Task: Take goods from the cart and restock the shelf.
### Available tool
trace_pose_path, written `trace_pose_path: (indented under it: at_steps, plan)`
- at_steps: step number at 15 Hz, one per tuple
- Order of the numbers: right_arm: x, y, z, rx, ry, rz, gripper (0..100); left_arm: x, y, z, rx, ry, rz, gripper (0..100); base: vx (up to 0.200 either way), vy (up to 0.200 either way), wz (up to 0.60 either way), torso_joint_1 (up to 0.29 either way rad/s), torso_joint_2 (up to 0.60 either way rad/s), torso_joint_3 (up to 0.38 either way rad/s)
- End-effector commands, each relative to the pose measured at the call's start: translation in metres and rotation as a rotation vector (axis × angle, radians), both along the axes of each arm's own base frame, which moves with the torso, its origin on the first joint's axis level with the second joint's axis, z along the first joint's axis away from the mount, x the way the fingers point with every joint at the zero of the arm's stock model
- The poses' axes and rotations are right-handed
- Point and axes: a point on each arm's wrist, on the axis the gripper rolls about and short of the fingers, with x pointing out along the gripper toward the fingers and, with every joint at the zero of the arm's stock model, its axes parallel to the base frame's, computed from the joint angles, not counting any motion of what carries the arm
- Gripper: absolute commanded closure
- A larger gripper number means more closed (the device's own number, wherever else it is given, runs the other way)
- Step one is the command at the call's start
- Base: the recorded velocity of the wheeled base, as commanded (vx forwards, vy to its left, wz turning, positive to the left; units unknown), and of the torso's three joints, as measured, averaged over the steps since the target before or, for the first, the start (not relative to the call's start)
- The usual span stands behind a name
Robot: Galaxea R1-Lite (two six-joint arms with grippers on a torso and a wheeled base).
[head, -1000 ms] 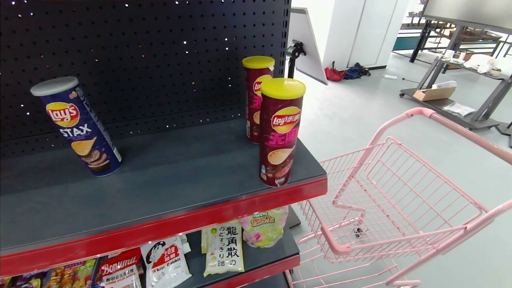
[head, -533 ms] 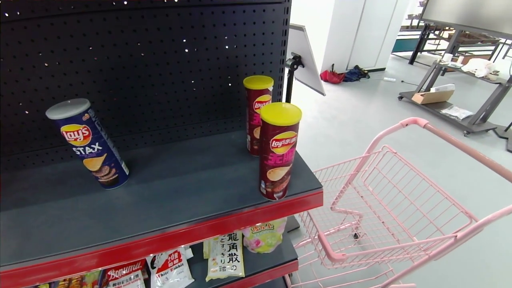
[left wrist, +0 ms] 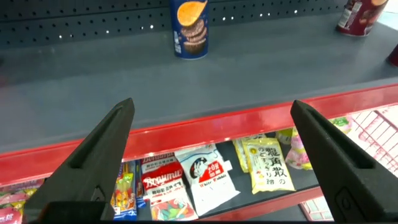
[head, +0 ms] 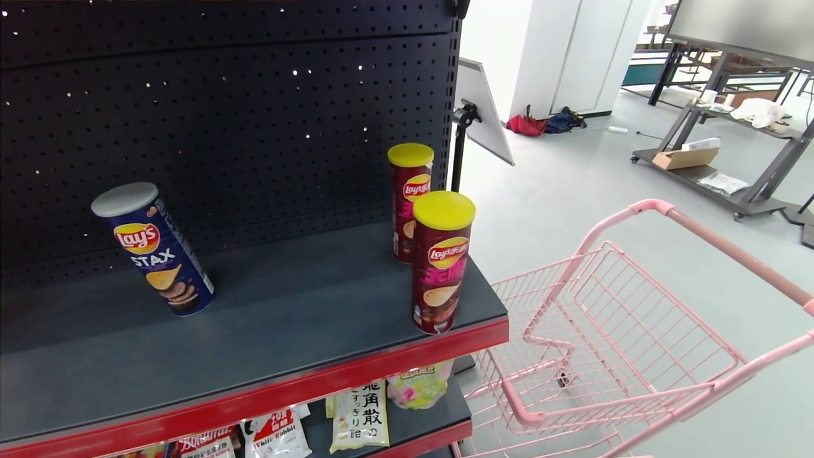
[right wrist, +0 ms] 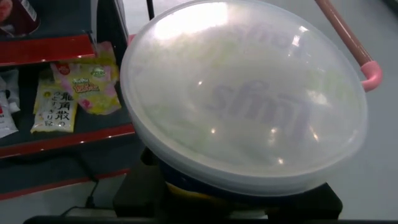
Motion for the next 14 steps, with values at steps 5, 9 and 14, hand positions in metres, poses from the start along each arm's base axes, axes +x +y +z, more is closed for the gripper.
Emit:
trace_pose_path:
  at_steps: [5, 9, 14]
  plan:
    - [0.0015, 0.0001, -0.0002, -0.019, 0.01, 0.004, 100, 0.0, 0.0, 0.0001, 0.0, 0.0, 0.001, 0, 0.0, 0.0, 0.0, 0.156, -0.34, -0.19]
    - [0.0012, 0.0, -0.0001, -0.041, 0.008, 0.011, 100, 0.0, 0.0, 0.0001, 0.0, 0.0, 0.001, 0, 0.0, 0.0, 0.15, 0.019, -0.05, -0.017]
    - [0.0014, 0.0, -0.0034, -0.042, 0.017, 0.011, 100, 0.0, 0.0, 0.0001, 0.0, 0.0, 0.001, 0, 0.0, 0.0, 0.6, 0.005, -0.01, 0.0]
